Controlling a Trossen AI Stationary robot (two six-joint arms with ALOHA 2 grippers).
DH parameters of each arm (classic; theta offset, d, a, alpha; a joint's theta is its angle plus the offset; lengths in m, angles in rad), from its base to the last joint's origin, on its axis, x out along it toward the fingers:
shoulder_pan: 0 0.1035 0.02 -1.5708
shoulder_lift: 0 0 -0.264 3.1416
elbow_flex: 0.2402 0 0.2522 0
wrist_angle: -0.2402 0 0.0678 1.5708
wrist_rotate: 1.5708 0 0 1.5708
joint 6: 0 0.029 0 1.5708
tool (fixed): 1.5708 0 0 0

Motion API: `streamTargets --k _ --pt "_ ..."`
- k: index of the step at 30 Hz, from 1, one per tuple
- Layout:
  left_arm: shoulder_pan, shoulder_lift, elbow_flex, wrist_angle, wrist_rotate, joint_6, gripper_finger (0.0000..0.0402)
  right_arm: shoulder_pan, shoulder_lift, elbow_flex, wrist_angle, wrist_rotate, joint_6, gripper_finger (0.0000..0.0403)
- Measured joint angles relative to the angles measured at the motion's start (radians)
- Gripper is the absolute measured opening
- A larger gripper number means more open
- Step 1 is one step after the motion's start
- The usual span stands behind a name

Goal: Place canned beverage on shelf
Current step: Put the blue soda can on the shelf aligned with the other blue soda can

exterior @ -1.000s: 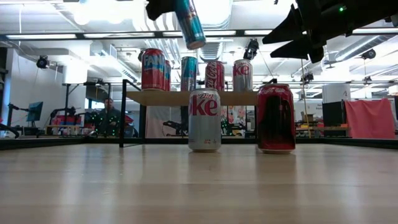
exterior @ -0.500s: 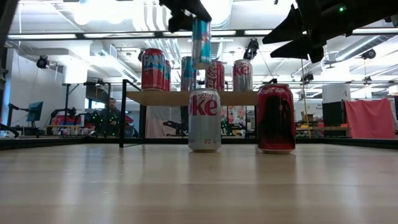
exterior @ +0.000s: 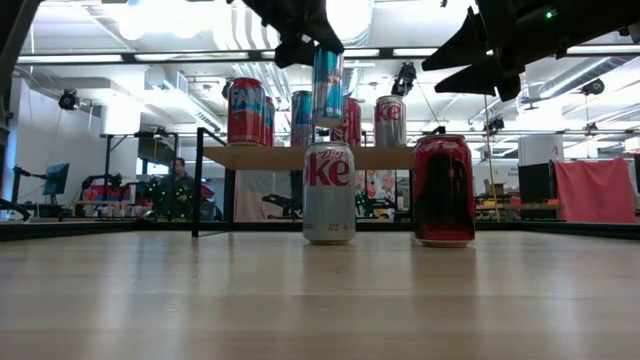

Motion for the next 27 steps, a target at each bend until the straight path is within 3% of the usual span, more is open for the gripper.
streamTargets --k 11,21,27 --pt "0.013 -0.060 -0.143 0.103 0.019 0.000 0.0229 0.000 0.000 0.000 0.000 0.000 0.000 0.0299" --pt "0.015 -0.223 -0.372 0.258 0.013 -0.019 0.0229 0.000 0.000 0.000 0.000 0.000 0.000 0.0299" --pt "0.017 -0.259 -0.401 0.263 -0.004 -0.020 0.0229 0.000 0.000 0.000 0.000 0.000 0.000 0.0299"
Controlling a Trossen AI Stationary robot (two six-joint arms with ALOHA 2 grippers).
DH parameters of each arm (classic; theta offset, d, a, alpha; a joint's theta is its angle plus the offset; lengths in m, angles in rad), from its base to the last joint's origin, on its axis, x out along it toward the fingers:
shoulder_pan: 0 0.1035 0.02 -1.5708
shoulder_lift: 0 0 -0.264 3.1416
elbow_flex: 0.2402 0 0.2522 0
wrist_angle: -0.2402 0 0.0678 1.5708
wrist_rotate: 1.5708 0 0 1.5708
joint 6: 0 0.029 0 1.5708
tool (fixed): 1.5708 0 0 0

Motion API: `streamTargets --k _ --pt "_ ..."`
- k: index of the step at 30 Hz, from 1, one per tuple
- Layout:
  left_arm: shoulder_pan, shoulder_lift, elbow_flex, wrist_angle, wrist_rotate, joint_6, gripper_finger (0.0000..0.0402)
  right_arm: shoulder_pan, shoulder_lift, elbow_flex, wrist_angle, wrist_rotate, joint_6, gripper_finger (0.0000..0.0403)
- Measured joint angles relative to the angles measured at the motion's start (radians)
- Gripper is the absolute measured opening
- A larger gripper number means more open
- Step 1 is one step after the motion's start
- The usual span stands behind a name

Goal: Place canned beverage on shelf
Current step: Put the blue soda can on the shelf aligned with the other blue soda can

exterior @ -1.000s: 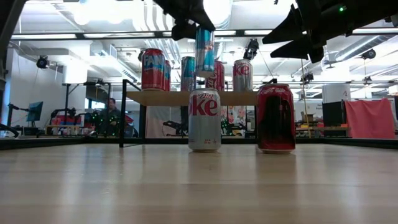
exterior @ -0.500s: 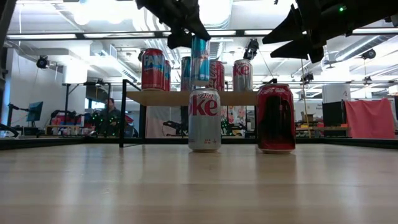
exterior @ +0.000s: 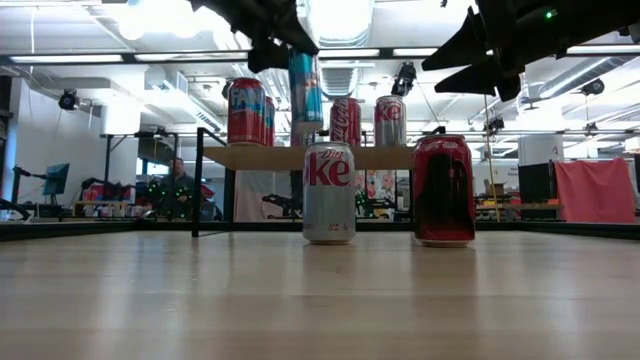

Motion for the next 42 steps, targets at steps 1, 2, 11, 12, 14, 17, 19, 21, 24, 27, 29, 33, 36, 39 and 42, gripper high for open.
streamTargets --k 1,2,11,12,14,17,19,21,24,27,29,33,36,39,42 --pt "0.000 0.002 -0.001 -0.004 -0.002 0.003 0.0229 0.000 0.000 0.000 0.000 0.000 0.000 0.0299" --pt "0.000 0.004 -0.001 -0.006 -0.003 0.005 0.0229 0.000 0.000 0.000 0.000 0.000 0.000 0.0299" --pt "0.003 0.010 -0.003 -0.008 -0.046 0.030 0.0229 0.000 0.000 0.000 0.000 0.000 0.000 0.0299" --pt "0.003 0.012 -0.003 -0.008 -0.047 0.030 0.0229 0.000 0.000 0.000 0.000 0.000 0.000 0.0299" --pt "0.003 0.019 -0.003 -0.008 -0.047 0.031 0.0229 0.000 0.000 0.000 0.000 0.000 0.000 0.0299" --pt "0.003 0.028 -0.003 -0.010 -0.060 0.039 0.0229 0.000 0.000 0.000 0.000 0.000 0.000 0.0299" --pt "0.003 0.029 -0.003 -0.009 -0.060 0.042 0.0229 0.000 0.000 0.000 0.000 0.000 0.000 0.0299" --pt "0.005 0.029 -0.003 -0.008 -0.063 0.044 0.0229 0.000 0.000 0.000 0.000 0.000 0.000 0.0299" --pt "0.006 0.029 -0.003 -0.009 -0.100 0.045 0.0229 0.000 0.000 0.000 0.000 0.000 0.000 0.0299" --pt "0.007 0.029 -0.003 -0.009 -0.115 0.056 0.0229 0.000 0.000 0.000 0.000 0.000 0.000 0.0299" --pt "0.007 0.029 -0.003 -0.010 -0.117 0.057 0.0229 0.000 0.000 0.000 0.000 0.000 0.000 0.0299" --pt "0.006 0.030 -0.004 -0.009 -0.116 0.057 0.0229 0.000 0.000 0.000 0.000 0.000 0.000 0.0299" --pt "0.006 0.030 -0.016 -0.010 -0.118 0.058 0.0229 0.000 0.000 0.000 0.000 0.000 0.000 0.0299" --pt "0.006 0.030 -0.033 -0.002 -0.132 0.058 0.0229 0.000 0.000 0.000 0.000 0.000 0.000 0.0299" --pt "0.006 0.029 -0.048 0.019 -0.133 0.057 0.0229 0.000 0.000 0.000 0.000 0.000 0.000 0.0299"
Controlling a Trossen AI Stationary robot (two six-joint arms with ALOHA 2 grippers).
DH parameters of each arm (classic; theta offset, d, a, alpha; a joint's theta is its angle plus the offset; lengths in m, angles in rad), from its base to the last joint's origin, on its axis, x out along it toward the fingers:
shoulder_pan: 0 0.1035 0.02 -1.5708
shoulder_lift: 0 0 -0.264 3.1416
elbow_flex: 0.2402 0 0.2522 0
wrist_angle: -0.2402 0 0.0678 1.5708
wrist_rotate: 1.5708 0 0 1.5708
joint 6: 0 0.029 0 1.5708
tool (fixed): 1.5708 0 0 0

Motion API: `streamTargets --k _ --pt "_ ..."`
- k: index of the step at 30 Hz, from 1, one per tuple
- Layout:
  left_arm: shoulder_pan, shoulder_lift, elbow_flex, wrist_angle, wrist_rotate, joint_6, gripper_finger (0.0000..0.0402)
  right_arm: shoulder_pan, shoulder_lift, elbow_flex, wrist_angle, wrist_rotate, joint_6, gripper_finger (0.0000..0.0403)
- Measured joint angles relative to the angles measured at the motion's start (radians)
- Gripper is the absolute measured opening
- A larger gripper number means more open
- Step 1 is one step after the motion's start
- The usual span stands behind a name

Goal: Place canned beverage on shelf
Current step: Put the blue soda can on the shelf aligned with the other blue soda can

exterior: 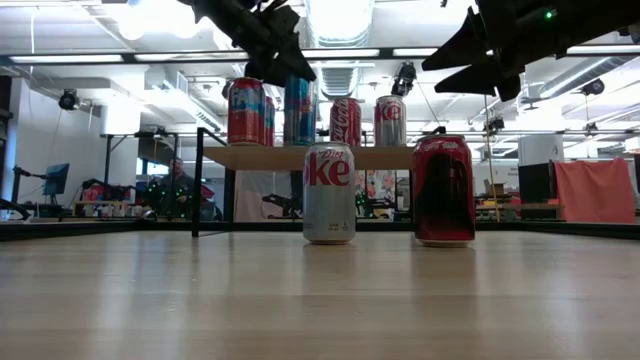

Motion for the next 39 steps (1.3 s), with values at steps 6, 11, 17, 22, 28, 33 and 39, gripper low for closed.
streamTargets --k 6,11,17,22,28,33,39 --pt "0.000 0.000 0.002 0.006 -0.003 0.000 0.0229 0.000 0.000 0.000 0.000 0.000 0.000 0.0299" --pt "0.000 0.000 0.003 0.006 -0.003 0.000 0.0229 0.000 0.000 0.000 0.000 0.000 0.000 0.0299" --pt "0.001 0.001 0.002 0.007 -0.004 0.000 0.0229 0.000 0.000 0.000 0.000 0.000 0.000 0.0299" --pt "0.003 0.001 0.002 0.008 -0.005 -0.002 0.0235 0.000 0.000 0.000 0.000 0.000 0.000 0.0299" --pt "0.003 0.001 0.002 0.009 -0.007 -0.002 0.0251 0.000 0.000 0.000 0.000 0.000 0.000 0.0299" --pt "0.003 0.001 0.002 0.010 -0.041 -0.005 0.0252 0.000 0.000 0.000 0.000 0.000 0.000 0.0299" --pt "0.005 0.001 0.002 0.010 -0.052 -0.010 0.0253 0.000 0.000 0.000 0.000 0.000 0.000 0.0299"
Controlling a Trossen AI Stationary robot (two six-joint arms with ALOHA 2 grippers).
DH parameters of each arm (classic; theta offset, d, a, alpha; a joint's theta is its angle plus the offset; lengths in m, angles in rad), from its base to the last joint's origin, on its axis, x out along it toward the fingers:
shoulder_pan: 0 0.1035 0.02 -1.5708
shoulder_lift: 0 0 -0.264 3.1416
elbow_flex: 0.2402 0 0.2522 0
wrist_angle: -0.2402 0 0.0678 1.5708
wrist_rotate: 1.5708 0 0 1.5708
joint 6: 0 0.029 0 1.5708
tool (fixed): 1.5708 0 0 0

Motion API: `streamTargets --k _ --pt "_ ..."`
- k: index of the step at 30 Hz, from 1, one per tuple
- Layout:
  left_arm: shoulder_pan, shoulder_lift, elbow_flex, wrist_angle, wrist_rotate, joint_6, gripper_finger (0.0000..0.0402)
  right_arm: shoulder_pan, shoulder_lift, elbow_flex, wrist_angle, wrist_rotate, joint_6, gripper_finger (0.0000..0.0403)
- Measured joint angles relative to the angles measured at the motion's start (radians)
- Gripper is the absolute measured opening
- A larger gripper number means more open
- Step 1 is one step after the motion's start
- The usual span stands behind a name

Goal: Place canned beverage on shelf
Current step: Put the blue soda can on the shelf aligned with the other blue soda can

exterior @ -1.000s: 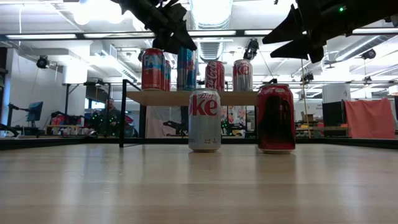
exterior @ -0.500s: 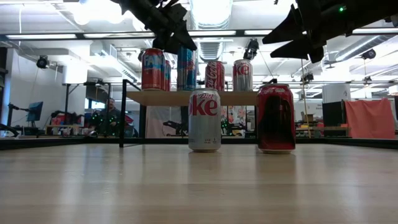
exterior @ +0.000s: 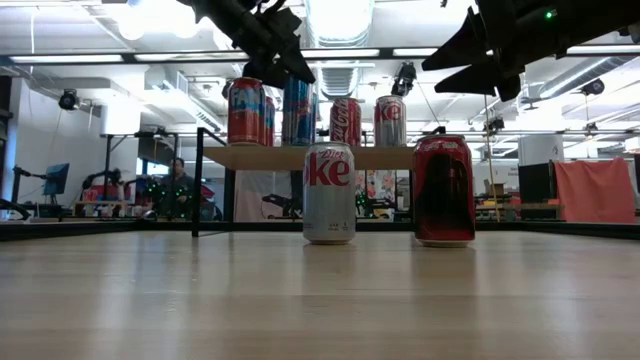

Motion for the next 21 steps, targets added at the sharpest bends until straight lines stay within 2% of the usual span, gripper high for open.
streamTargets --k 21 --pt "0.000 0.000 -0.002 0.024 0.027 -0.018 0.0261 0.000 0.000 0.000 0.000 0.000 0.000 0.0299"
